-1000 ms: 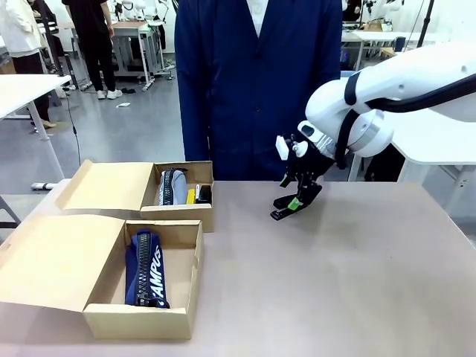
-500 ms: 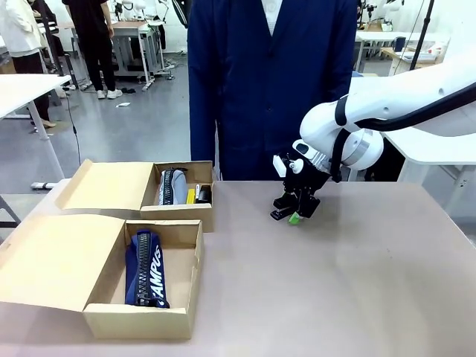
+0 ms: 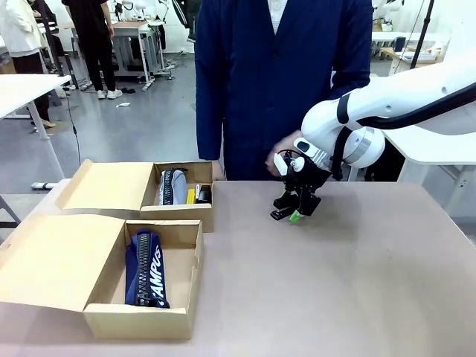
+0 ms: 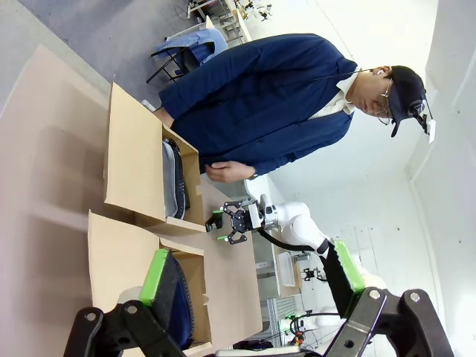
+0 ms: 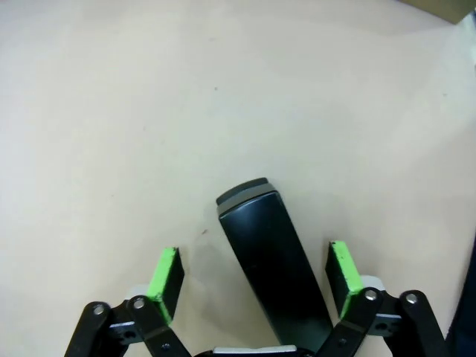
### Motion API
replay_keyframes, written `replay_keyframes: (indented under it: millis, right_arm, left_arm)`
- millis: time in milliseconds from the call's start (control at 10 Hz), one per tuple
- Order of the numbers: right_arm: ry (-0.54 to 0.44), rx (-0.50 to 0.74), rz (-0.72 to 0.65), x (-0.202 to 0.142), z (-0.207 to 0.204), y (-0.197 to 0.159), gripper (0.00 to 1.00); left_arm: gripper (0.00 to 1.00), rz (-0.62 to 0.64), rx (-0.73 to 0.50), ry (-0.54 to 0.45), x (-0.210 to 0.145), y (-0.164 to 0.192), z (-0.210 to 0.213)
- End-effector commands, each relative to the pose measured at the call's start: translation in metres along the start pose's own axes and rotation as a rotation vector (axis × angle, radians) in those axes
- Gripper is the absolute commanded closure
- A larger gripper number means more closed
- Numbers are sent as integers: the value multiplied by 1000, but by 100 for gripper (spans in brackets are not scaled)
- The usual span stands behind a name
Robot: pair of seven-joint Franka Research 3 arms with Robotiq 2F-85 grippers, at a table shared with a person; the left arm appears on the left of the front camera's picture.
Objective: Place items inside the box.
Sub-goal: Pick up a Pencil pouch or Stapler and place it inside the Mailer Box closest to the robot.
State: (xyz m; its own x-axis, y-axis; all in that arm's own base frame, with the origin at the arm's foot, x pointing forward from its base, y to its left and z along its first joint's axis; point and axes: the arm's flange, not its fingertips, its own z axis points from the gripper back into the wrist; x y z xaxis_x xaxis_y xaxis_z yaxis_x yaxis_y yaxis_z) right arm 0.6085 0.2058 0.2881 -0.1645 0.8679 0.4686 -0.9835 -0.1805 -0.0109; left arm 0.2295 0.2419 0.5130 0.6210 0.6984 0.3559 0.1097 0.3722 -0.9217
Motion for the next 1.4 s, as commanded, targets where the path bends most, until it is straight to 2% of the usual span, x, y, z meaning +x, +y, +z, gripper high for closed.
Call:
replay_keyframes:
  millis: [0, 100, 200, 400, 500, 600, 700, 900, 1000, 1100, 1300]
  right_arm:
    - [14, 48, -8, -1, 5, 1, 60]
    - [23, 61, -14, -2, 5, 2, 68]
    - [30, 72, -25, -3, 6, 3, 100]
    - [29, 76, -37, -6, 7, 4, 100]
    - [31, 84, -40, -7, 8, 4, 86]
    - [29, 89, -51, -9, 11, 6, 96]
    - [22, 87, -65, -13, 15, 8, 100]
    - [14, 80, -83, -18, 20, 11, 100]
    - [1, 76, -152, -18, 30, 21, 100]
    - [-67, 64, -235, -20, 66, 47, 100]
    - [-168, -127, -419, -35, 156, 154, 100]
  left_arm:
    - [0, -16, -24, -11, 0, -1, -1]
    - [0, -16, -24, -11, 0, -1, -1]
    - [0, -16, -24, -11, 0, -1, -1]
    - [0, -16, -24, -11, 0, -1, -1]
    - [0, -16, -24, -11, 0, -1, -1]
    - [0, -16, -24, -11, 0, -1, -1]
    - [0, -16, -24, -11, 0, -1, -1]
    - [0, -16, -24, -11, 0, -1, -1]
    - [0, -16, -24, -11, 0, -1, -1]
    - [0, -16, -24, -11, 0, -1, -1]
    - [0, -16, -24, -11, 0, -1, -1]
